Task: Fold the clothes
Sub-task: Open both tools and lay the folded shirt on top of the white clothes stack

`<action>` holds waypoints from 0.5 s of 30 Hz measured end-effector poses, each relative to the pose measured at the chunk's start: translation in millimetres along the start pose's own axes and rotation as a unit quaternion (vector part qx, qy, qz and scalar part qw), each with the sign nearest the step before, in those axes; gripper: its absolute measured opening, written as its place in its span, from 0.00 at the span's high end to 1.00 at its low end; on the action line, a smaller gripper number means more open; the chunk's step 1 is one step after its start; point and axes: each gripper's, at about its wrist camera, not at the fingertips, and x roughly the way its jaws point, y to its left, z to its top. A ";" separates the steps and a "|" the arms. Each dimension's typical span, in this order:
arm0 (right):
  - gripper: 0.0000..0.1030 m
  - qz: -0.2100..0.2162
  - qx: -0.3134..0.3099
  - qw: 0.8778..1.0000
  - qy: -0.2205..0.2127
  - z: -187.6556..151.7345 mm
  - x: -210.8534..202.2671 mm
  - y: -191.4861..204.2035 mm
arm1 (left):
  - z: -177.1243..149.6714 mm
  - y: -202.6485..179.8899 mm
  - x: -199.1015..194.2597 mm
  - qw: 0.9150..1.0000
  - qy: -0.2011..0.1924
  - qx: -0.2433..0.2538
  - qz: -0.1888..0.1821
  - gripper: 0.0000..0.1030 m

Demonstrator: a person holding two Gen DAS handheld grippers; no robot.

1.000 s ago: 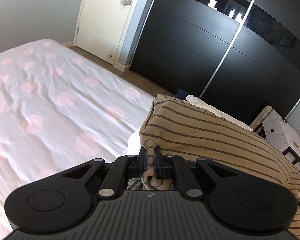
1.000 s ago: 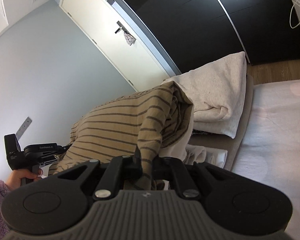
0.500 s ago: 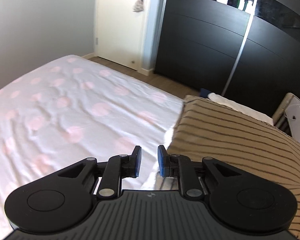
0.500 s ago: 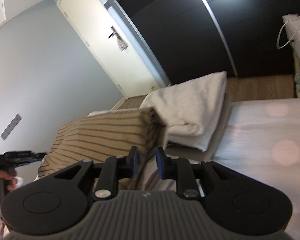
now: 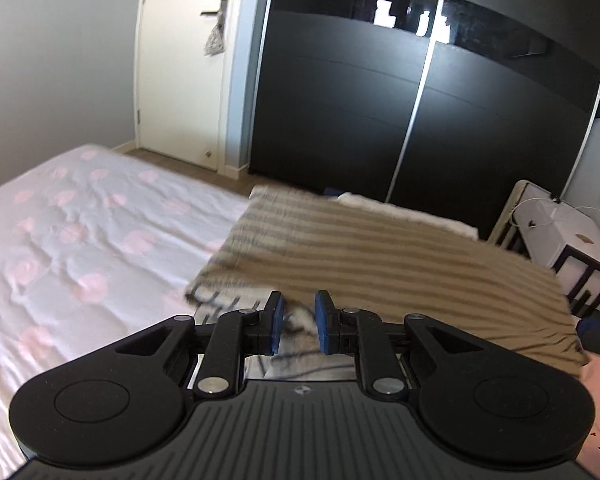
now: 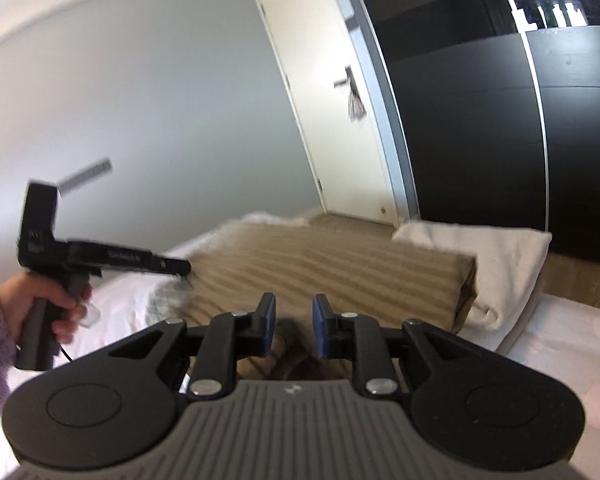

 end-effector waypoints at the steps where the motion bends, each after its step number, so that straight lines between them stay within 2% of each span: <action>1: 0.78 -0.006 0.002 1.000 0.008 -4.0 4.0 -2.2 | -4.5 3.9 2.9 1.000 0.002 -0.009 0.003 0.86; 8: 0.77 -0.044 0.005 0.998 0.039 -23.8 -0.2 -20.1 | -19.9 32.2 3.9 0.999 0.014 -0.033 0.029 0.86; 12: 0.77 -0.057 0.014 0.997 0.042 -31.8 -17.4 -28.3 | -29.2 37.7 -15.5 0.998 0.016 -0.045 0.049 0.86; 15: 0.76 -0.061 0.012 0.997 0.034 -33.6 -33.8 -28.4 | -35.2 26.9 -37.8 0.997 0.014 -0.041 0.066 0.86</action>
